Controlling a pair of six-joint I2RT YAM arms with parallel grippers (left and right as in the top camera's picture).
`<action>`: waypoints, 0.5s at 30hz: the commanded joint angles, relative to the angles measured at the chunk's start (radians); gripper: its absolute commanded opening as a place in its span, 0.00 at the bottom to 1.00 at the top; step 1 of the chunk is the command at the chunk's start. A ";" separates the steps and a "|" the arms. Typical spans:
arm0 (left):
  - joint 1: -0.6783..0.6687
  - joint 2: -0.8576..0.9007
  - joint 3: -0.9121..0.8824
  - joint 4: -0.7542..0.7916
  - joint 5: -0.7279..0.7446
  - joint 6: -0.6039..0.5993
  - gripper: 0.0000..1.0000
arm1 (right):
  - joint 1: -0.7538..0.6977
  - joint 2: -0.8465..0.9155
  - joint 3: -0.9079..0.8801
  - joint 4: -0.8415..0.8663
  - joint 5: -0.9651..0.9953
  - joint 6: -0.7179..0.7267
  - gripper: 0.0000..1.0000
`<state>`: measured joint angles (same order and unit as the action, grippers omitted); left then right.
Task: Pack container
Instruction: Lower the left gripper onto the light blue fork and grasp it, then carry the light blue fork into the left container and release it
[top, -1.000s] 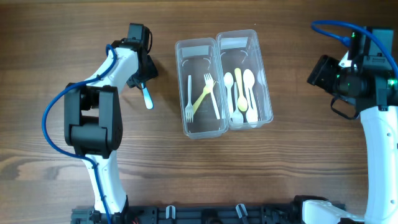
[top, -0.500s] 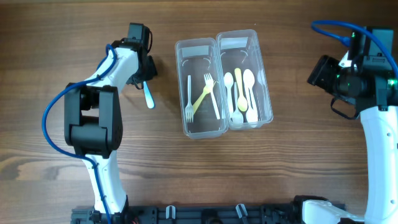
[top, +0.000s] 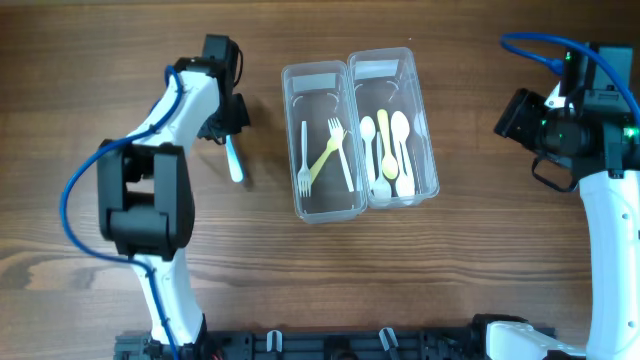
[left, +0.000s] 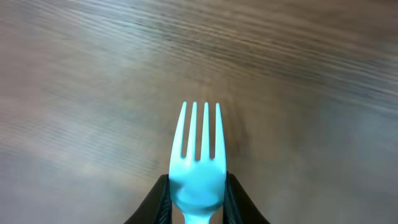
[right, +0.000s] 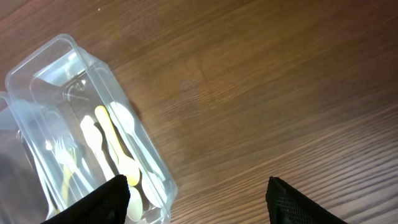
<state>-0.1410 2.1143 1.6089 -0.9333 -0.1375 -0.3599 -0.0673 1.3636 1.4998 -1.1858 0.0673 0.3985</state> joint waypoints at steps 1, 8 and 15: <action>-0.036 -0.165 0.050 -0.043 0.030 0.016 0.09 | -0.005 0.005 -0.003 0.003 -0.015 -0.006 0.70; -0.163 -0.343 0.050 -0.056 0.179 0.005 0.04 | -0.005 0.005 -0.003 0.003 -0.015 -0.006 0.70; -0.346 -0.384 0.050 -0.044 0.169 -0.036 0.04 | -0.005 0.005 -0.003 0.003 -0.015 -0.006 0.70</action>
<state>-0.4103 1.7321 1.6459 -0.9810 0.0074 -0.3588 -0.0673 1.3636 1.4998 -1.1862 0.0673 0.3985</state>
